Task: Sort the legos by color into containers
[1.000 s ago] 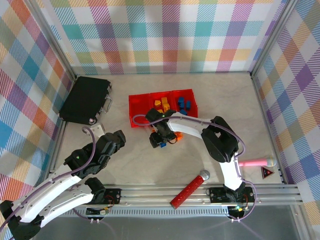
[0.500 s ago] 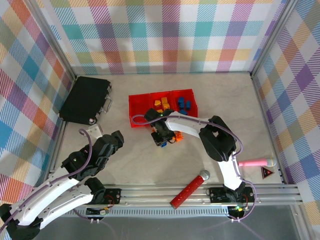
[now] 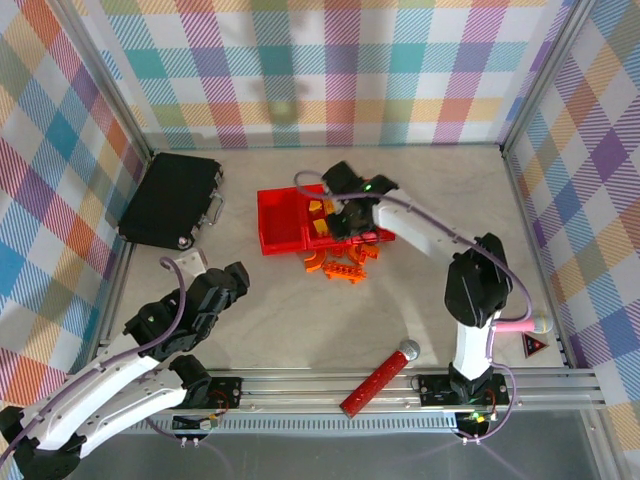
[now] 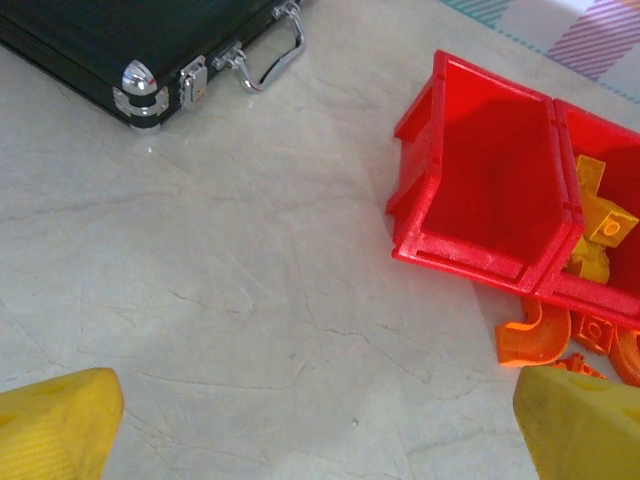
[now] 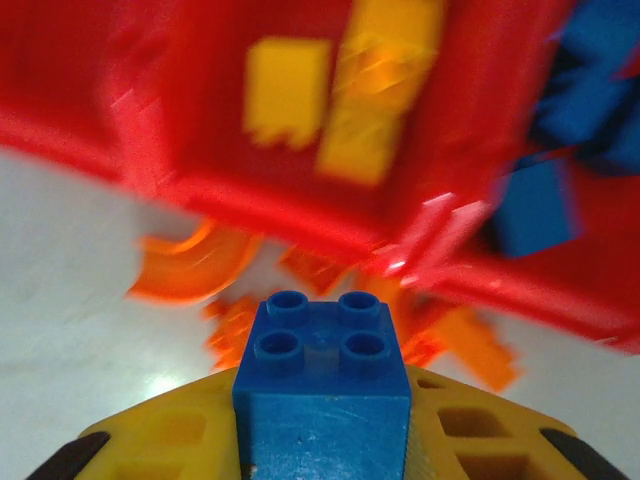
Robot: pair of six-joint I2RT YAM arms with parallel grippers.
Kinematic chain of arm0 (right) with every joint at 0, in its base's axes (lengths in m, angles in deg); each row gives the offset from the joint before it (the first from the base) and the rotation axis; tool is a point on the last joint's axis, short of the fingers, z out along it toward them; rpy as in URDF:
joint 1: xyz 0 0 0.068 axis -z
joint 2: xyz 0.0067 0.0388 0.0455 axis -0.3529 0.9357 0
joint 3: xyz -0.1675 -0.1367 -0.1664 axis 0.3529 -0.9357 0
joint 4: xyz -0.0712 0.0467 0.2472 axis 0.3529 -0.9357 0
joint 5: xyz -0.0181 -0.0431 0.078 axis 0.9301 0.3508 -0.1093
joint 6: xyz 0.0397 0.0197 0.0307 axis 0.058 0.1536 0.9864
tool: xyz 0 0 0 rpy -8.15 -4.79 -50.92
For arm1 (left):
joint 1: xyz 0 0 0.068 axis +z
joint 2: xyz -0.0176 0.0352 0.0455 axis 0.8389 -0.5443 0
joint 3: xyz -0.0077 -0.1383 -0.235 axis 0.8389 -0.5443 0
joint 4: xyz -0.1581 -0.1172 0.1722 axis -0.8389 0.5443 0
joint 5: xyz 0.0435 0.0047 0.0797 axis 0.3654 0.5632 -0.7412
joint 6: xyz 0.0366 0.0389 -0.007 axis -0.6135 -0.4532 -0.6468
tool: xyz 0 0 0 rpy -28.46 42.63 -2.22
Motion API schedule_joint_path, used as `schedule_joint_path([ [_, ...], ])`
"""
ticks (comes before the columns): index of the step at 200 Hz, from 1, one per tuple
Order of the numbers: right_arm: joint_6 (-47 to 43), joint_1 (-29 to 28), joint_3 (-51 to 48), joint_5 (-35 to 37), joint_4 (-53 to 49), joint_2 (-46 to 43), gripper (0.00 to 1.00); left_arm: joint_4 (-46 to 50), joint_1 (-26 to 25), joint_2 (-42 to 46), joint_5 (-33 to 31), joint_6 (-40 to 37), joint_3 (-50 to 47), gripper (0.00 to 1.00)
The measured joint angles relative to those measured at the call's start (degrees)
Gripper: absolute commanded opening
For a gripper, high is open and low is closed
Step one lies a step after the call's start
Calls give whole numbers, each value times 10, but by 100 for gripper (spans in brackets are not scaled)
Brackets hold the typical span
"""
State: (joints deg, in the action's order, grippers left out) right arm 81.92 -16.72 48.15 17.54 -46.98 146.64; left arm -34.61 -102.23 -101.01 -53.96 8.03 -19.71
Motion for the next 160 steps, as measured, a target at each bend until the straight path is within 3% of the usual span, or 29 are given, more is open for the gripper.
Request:
schedule_joint_path([
  [35,-42,85,61,12,7,37,26,-7,0,-44,29,-9,0,100],
  [86,-78,97,126,9,20,137,31,-20,0,-103,68,-27,3,100],
  [160,-95,110,148,10,18,174,64,-66,0,-136,133,-76,6,100],
])
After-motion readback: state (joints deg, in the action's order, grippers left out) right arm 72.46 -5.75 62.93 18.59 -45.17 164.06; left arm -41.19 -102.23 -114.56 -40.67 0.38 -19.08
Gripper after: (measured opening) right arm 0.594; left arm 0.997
